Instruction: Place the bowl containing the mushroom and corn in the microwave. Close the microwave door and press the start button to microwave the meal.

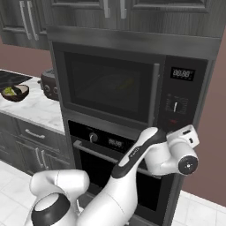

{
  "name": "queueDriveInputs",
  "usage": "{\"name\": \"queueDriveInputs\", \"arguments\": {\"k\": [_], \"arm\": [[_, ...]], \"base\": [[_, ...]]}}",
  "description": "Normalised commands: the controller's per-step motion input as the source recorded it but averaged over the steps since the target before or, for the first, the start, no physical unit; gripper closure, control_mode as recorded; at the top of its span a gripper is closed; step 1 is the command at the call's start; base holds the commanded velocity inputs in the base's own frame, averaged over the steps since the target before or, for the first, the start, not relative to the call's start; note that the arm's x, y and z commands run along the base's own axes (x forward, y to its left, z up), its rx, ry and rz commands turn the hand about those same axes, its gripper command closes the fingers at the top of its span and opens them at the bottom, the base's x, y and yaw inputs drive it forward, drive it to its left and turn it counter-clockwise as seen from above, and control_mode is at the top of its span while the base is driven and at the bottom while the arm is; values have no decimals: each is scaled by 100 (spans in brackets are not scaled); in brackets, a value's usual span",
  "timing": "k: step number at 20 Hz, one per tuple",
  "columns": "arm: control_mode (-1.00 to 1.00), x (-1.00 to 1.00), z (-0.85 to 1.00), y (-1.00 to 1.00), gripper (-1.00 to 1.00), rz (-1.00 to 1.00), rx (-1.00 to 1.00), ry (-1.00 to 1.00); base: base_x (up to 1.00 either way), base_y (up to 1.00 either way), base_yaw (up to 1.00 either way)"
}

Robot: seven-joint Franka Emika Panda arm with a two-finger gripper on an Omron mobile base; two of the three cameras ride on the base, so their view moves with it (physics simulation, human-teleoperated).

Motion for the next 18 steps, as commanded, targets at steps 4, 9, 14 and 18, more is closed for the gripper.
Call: {"name": "queueDriveInputs", "arguments": {"k": [4, 9, 14, 18], "arm": [[-100, 35, -20, -13, 100, 0, 0, 0], [-100, 35, -26, -10, 100, 0, 0, -3], [-100, 50, -32, 0, 100, -14, 0, -14], [-100, 63, -1, 0, 100, -29, 0, -2]], "base": [[0, 0, 0], [0, 0, 0], [0, 0, 0], [0, 0, 0]]}}
